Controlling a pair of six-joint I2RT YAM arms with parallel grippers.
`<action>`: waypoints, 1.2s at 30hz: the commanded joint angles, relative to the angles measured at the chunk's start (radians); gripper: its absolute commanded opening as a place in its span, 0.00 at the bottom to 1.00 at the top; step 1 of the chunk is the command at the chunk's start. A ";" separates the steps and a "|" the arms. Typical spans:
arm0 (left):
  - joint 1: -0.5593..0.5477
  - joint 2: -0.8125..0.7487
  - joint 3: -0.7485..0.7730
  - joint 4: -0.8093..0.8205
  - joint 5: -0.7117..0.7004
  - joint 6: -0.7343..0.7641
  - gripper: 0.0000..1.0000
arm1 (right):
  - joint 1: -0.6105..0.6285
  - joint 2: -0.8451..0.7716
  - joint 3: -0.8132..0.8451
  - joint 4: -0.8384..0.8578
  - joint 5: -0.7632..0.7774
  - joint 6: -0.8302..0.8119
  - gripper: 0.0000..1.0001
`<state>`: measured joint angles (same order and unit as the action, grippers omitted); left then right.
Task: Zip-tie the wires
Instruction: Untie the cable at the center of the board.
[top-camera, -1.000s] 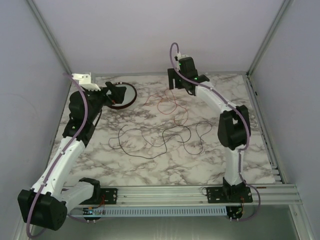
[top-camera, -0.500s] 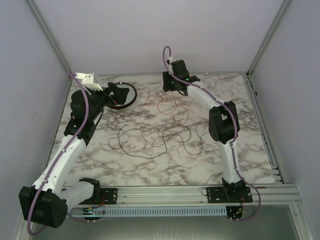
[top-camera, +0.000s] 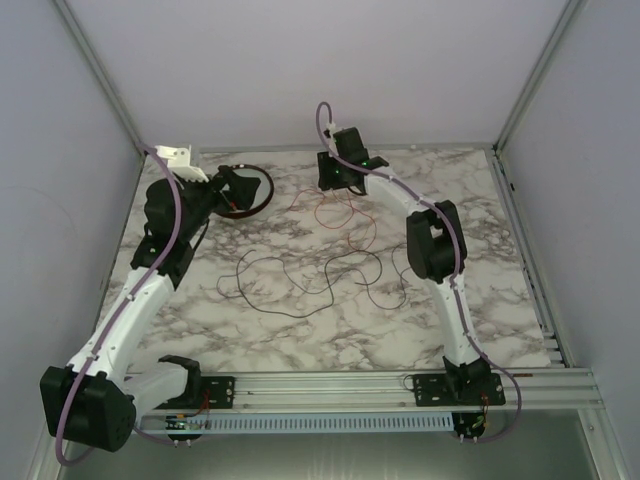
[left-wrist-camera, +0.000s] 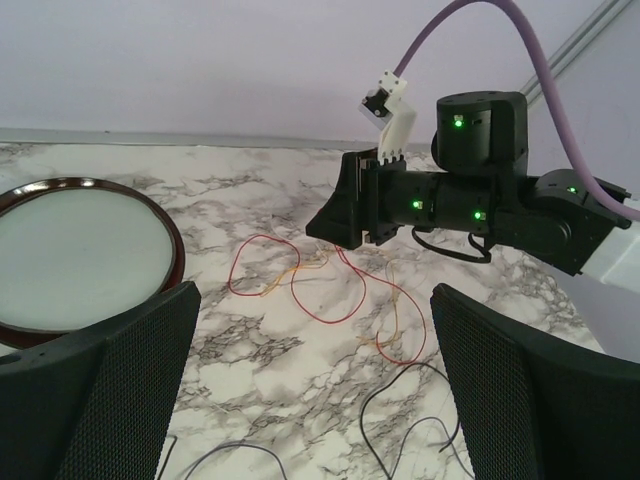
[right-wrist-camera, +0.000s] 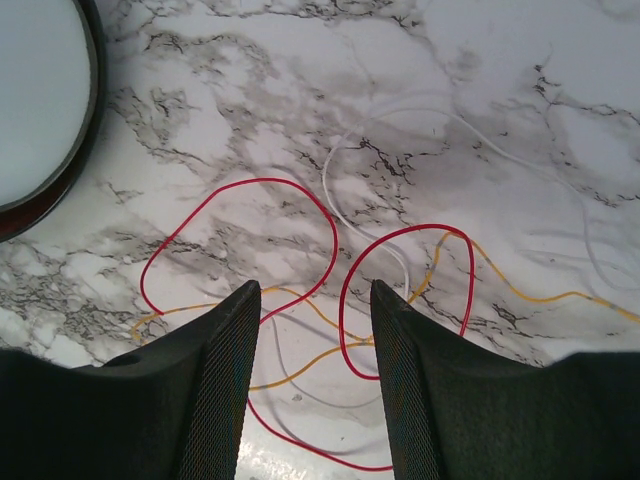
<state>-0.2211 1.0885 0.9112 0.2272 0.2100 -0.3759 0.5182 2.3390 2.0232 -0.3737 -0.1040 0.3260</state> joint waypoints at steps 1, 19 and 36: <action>0.005 0.008 -0.006 0.045 0.020 -0.003 1.00 | 0.005 0.025 0.055 0.019 -0.003 0.008 0.48; 0.005 0.050 0.056 0.041 0.044 0.011 1.00 | 0.005 -0.106 0.073 -0.042 0.116 -0.060 0.00; -0.011 0.333 0.359 0.296 0.251 -0.166 1.00 | -0.020 -0.496 0.117 -0.056 0.224 -0.194 0.00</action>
<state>-0.2218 1.3769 1.2510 0.4034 0.3851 -0.5087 0.5133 1.8709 2.1132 -0.4183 0.1081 0.1650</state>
